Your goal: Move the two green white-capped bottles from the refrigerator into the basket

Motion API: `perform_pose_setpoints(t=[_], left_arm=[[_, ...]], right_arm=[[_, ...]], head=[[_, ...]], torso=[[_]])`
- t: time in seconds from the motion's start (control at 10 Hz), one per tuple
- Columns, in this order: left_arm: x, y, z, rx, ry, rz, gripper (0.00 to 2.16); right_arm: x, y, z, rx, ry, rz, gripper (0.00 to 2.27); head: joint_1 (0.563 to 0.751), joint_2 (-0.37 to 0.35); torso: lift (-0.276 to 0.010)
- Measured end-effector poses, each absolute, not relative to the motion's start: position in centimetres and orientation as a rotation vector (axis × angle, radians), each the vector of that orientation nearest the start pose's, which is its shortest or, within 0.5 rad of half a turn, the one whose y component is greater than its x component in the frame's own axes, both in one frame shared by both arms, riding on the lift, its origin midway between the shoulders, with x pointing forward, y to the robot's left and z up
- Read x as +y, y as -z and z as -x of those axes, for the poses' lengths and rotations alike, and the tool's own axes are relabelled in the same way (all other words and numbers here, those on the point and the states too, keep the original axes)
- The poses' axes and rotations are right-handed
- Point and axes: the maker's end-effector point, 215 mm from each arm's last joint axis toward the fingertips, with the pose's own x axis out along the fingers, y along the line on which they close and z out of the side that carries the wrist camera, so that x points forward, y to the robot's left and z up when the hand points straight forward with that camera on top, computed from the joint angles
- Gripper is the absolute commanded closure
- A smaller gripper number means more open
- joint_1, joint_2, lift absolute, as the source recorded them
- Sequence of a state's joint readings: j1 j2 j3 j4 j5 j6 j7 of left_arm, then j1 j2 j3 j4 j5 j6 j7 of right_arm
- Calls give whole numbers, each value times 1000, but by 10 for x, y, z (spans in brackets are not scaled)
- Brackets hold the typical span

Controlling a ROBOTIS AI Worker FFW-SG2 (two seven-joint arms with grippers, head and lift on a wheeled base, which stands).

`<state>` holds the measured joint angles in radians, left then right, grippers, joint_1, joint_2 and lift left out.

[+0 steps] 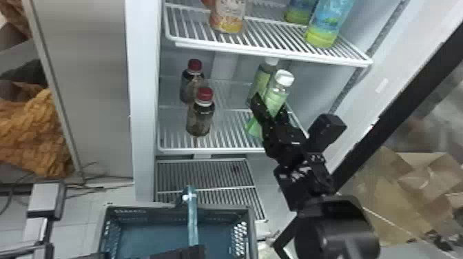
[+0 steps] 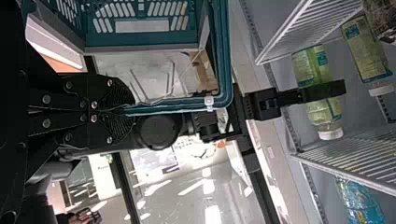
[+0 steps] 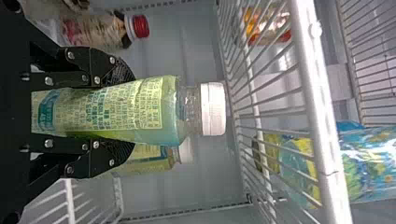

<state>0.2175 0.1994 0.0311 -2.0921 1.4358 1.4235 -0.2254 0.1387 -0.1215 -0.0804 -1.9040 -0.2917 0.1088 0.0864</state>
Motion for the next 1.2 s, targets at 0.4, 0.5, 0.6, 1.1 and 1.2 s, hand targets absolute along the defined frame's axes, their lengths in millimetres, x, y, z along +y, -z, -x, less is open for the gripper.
perform_pose_setpoints(t=[0.4,0.5,0.6,1.1,1.2], left_arm=[[-19,300,-265,939,1229,937,1139],[-19,300,-264,939,1228,938,1139],[-19,301,-264,940,1226,939,1139],[-19,301,-263,942,1227,943,1139],[-19,301,-263,942,1227,943,1139]], right_arm=[[-251,243,-502,-61,-143,-208,851],[-243,238,-487,-51,-169,-222,851],[-235,231,-474,-47,-191,-226,851],[-195,230,-411,67,-291,-255,851],[-190,233,-397,100,-304,-268,851]], head=[[695,-350],[695,-350],[695,-350],[695,-350],[695,-350]], torso=[[-263],[-263],[-263],[-263],[-263]])
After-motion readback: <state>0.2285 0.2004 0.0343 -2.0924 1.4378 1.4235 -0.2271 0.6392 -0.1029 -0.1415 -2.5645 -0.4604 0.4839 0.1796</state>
